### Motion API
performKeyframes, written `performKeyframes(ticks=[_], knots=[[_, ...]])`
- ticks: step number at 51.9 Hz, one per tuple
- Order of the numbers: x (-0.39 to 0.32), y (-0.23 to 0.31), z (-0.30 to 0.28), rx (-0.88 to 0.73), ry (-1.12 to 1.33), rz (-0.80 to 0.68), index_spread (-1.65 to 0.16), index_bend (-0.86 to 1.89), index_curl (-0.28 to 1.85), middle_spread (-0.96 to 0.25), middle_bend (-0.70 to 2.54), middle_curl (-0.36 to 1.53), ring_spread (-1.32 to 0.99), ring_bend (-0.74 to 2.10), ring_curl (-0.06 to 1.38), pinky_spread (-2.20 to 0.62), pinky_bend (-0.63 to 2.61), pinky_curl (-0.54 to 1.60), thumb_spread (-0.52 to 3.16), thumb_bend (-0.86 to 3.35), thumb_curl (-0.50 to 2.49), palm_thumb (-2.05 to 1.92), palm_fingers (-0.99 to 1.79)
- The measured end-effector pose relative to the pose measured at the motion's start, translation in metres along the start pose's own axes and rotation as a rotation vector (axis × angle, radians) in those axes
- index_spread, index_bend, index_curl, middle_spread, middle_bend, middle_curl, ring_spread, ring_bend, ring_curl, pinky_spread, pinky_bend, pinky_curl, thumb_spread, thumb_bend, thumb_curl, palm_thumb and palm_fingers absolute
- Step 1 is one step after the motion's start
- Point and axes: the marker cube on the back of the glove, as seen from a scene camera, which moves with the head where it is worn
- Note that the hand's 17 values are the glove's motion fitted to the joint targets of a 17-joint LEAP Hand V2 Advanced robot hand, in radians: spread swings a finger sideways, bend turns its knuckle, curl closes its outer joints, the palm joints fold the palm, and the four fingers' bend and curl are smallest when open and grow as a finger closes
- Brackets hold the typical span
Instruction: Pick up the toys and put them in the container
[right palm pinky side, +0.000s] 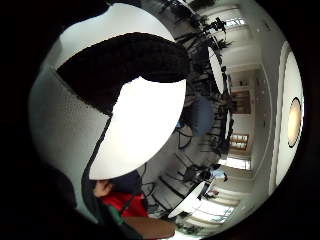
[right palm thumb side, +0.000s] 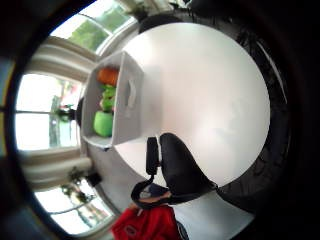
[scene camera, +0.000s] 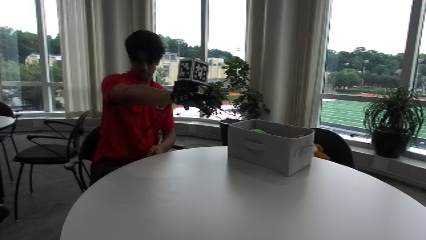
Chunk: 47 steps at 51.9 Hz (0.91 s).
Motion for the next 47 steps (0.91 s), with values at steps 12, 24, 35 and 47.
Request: performKeyframes(ticks=[12, 24, 35, 47], knots=[[0.044, 0.011, 0.058, -0.002, 0.019, -0.027, -0.37, 0.17, 0.29, -0.14, 0.22, 0.42, -0.02, 0.58, 0.26, 0.06, 1.19, 0.33, 1.15, -0.02, 0.36, 0.0, 0.02], [0.059, 0.016, 0.091, -0.057, -0.069, 0.003, -0.38, 0.17, 0.3, -0.14, 0.22, 0.42, -0.03, 0.58, 0.26, 0.07, 1.18, 0.32, 1.17, -0.02, 0.36, 0.01, 0.04], [0.06, 0.025, 0.086, -0.036, -0.085, 0.0, -0.38, 0.17, 0.31, -0.14, 0.22, 0.41, -0.03, 0.59, 0.25, 0.07, 1.17, 0.32, 1.17, -0.02, 0.36, 0.02, 0.04], [0.051, 0.035, 0.083, -0.014, -0.085, -0.013, -0.39, 0.17, 0.32, -0.14, 0.22, 0.41, -0.04, 0.6, 0.25, 0.07, 1.16, 0.32, 1.17, -0.02, 0.36, 0.02, 0.05]])
